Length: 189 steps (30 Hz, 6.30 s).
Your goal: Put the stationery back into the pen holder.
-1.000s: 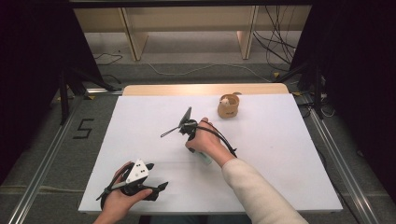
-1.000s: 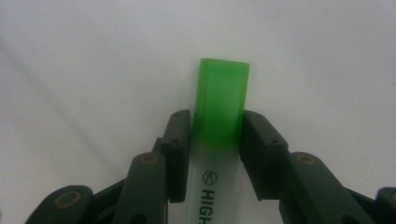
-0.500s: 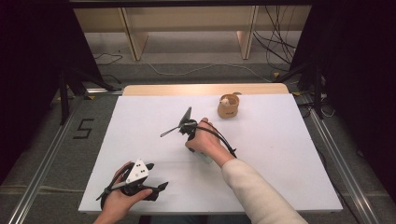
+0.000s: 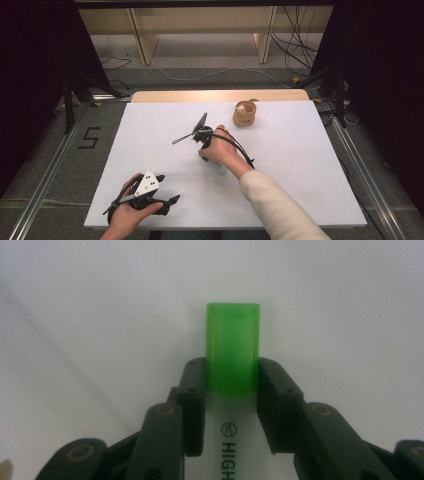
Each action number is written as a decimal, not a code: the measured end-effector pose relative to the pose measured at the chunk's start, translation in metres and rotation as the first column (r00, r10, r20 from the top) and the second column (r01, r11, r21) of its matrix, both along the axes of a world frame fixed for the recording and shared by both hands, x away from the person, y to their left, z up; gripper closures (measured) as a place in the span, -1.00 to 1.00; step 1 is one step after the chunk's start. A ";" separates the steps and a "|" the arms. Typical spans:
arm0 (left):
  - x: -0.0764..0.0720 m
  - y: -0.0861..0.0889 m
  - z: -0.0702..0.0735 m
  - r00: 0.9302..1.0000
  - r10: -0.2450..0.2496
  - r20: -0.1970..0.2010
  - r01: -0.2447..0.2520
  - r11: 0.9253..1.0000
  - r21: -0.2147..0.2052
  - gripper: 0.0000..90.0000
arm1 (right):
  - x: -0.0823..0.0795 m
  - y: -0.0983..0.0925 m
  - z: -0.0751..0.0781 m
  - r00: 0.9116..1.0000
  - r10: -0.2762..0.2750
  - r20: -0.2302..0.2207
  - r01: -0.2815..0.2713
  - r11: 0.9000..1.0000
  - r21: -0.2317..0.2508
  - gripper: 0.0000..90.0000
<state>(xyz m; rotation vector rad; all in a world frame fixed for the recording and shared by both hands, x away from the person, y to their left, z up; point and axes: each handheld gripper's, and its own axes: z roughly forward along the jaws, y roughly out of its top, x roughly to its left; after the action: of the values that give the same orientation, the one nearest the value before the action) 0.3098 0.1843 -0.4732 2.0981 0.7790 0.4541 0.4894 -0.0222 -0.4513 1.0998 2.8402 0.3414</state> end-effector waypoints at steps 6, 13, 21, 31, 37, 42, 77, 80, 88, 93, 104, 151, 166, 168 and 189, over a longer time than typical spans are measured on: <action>0.000 0.000 0.000 1.000 0.001 0.000 -0.001 1.000 0.001 -0.61 | -0.001 -0.007 0.006 1.000 -0.011 0.022 0.010 0.999 0.043 0.49; 0.000 0.001 0.000 1.000 0.003 -0.001 -0.003 1.000 0.003 -0.61 | -0.004 -0.021 0.011 0.998 -0.028 0.050 0.022 0.992 0.122 0.49; 0.000 0.000 0.000 1.000 0.005 0.000 -0.005 1.000 0.004 -0.61 | -0.008 -0.039 0.017 0.994 -0.063 0.090 0.043 0.975 0.216 0.49; 0.000 0.000 -0.001 1.000 0.012 -0.001 -0.012 1.000 -0.005 -0.61 | -0.012 -0.064 0.020 0.982 -0.106 0.155 0.045 0.933 0.358 0.49; 0.000 0.000 -0.001 1.000 0.014 0.001 -0.014 1.000 -0.004 -0.61 | -0.012 -0.078 0.023 0.975 -0.140 0.174 0.058 0.910 0.411 0.49; 0.000 0.000 -0.001 1.000 0.013 -0.002 -0.013 1.000 -0.004 -0.61 | -0.012 -0.090 0.024 0.963 -0.187 0.192 0.079 0.883 0.462 0.49; 0.000 0.001 -0.001 1.000 0.016 0.003 -0.016 1.000 -0.003 -0.61 | -0.007 -0.141 0.034 0.864 -0.388 0.320 0.125 0.782 0.611 0.49; 0.000 0.001 0.000 1.000 0.013 0.003 -0.013 1.000 0.003 -0.61 | -0.006 -0.145 0.035 0.855 -0.400 0.330 0.126 0.777 0.616 0.49; 0.001 0.001 -0.001 1.000 0.017 0.005 -0.017 1.000 0.000 -0.61 | -0.003 -0.152 0.036 0.836 -0.429 0.341 0.134 0.763 0.632 0.49; 0.001 0.001 -0.001 1.000 0.017 0.003 -0.017 1.000 0.003 -0.61 | -0.001 -0.155 0.038 0.825 -0.442 0.351 0.136 0.759 0.636 0.49; 0.001 0.001 -0.001 1.000 0.010 0.001 -0.010 1.000 0.011 -0.61 | 0.003 -0.162 0.042 0.803 -0.473 0.363 0.150 0.749 0.646 0.49; 0.001 0.000 -0.001 1.000 0.009 -0.004 -0.009 1.000 0.004 -0.61 | 0.036 -0.184 0.054 0.718 -0.574 0.394 0.213 0.720 0.660 0.49; 0.001 0.000 -0.001 1.000 0.009 -0.005 -0.009 1.000 0.004 -0.61 | 0.047 -0.183 0.054 0.700 -0.587 0.407 0.216 0.717 0.663 0.49; 0.001 0.000 -0.001 1.000 0.008 -0.005 -0.008 1.000 0.005 -0.61 | 0.048 -0.183 0.054 0.698 -0.589 0.407 0.214 0.714 0.666 0.49; 0.001 0.000 -0.001 1.000 0.009 -0.003 -0.009 1.000 0.005 -0.61 | 0.064 -0.183 0.061 0.676 -0.610 0.413 0.215 0.700 0.681 0.49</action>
<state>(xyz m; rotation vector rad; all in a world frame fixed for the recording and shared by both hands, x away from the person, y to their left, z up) 0.3107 0.1842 -0.4744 2.1005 0.7902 0.4585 0.5531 -0.2056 -0.3903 1.3786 1.8160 1.3217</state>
